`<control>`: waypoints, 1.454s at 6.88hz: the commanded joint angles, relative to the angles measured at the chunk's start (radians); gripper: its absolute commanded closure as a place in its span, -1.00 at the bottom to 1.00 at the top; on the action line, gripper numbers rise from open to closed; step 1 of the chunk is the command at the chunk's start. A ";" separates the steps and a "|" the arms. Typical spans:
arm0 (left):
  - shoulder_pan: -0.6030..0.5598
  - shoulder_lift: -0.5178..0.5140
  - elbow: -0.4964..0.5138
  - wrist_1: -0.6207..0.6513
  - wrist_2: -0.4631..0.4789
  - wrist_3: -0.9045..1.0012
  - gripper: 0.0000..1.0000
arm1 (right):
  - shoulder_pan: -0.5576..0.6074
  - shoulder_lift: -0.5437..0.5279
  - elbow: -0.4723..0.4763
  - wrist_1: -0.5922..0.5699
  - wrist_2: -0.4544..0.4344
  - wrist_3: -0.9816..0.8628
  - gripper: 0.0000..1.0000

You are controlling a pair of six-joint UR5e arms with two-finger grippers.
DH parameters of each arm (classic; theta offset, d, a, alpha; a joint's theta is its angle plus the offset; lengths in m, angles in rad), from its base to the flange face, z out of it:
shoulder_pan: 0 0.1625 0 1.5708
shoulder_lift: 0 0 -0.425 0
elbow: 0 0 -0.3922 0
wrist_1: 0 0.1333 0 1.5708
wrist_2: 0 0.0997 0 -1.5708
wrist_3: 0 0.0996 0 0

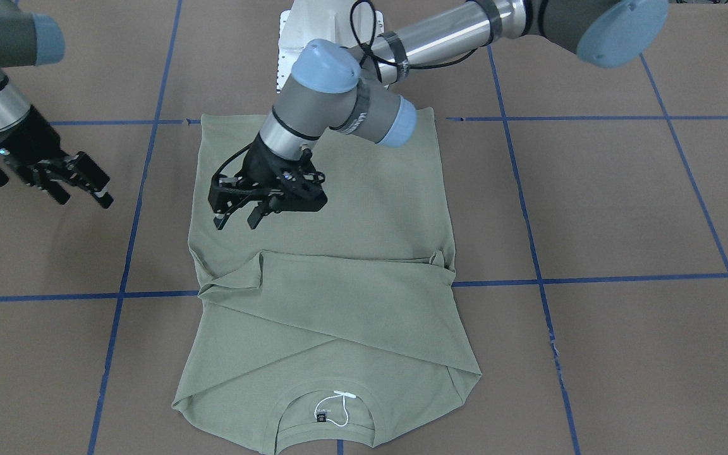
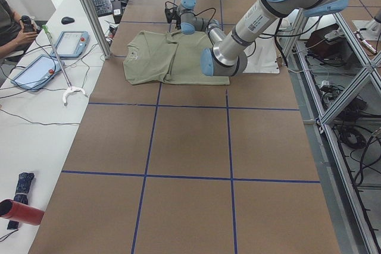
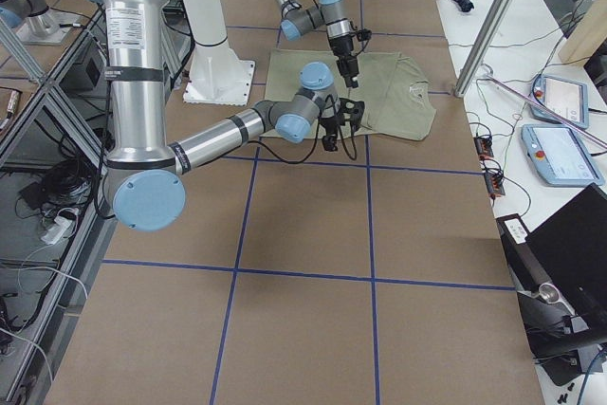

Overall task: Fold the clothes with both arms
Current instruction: 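Move the right gripper to the near hem corner while the left holds the shoulder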

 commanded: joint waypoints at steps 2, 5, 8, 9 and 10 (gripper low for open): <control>-0.078 0.304 -0.338 0.035 -0.125 0.148 -0.29 | -0.423 -0.016 0.102 -0.014 -0.412 0.365 -0.97; -0.102 0.338 -0.353 0.022 -0.176 0.158 -0.26 | -0.633 -0.043 0.116 -0.099 -0.687 0.497 -0.89; -0.099 0.340 -0.346 0.006 -0.176 0.155 -0.27 | -0.659 -0.047 0.102 -0.124 -0.704 0.505 -0.85; -0.099 0.340 -0.345 0.004 -0.174 0.156 -0.27 | -0.674 -0.047 0.102 -0.127 -0.704 0.521 -0.82; -0.099 0.341 -0.345 0.004 -0.174 0.155 -0.27 | -0.690 -0.047 0.105 -0.127 -0.703 0.539 -0.77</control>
